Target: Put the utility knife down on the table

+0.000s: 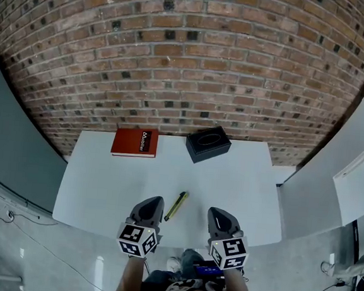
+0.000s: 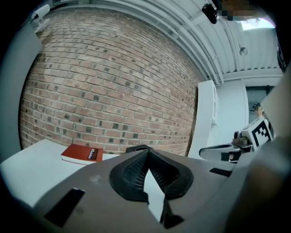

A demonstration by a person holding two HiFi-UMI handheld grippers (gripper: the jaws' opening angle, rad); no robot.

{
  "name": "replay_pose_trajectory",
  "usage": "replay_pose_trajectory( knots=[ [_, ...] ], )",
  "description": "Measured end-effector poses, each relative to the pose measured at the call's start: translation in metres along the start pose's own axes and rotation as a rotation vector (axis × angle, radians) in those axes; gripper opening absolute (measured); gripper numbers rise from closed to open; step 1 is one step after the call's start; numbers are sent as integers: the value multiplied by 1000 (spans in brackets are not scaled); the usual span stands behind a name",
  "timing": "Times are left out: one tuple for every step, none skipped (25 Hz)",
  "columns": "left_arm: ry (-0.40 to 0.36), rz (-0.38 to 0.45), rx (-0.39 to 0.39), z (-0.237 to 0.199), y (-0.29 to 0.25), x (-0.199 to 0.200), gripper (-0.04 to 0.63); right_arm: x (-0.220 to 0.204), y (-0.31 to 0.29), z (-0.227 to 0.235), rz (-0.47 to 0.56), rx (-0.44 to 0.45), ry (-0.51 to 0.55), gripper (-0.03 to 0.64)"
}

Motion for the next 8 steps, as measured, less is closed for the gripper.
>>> replay_pose_trajectory(
  knots=[
    [-1, -4, 0, 1, 0, -1, 14, 0, 1, 0, -1, -1, -2, 0],
    [-1, -7, 1, 1, 0, -2, 14, -1, 1, 0, -3, -2, -3, 0],
    [0, -10, 0, 1, 0, -3, 14, -1, 2, 0, -4, -3, -4, 0],
    [1, -13, 0, 1, 0, -4, 14, -2, 2, 0, -6, -5, -5, 0],
    [3, -16, -1, 0, 0, -6, 14, -3, 2, 0, -9, -6, -6, 0],
    [6, -19, -1, -1, 0, -7, 14, -5, 2, 0, -11, -6, -7, 0],
    [9, -21, -1, -1, 0, -8, 15, -6, 2, 0, -14, -7, -8, 0],
    [12, -23, -1, -2, 0, -10, 14, -7, 2, 1, -16, -7, -9, 0]
  ],
)
Point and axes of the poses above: the fingertips, and each gripper's own axes: y backward along the fingers, z to its right, x out of its top, the point moved 5 cm from there along y, backward along the fingers, and after that the axes turned 8 degrees about y, right-handed, at the moved point
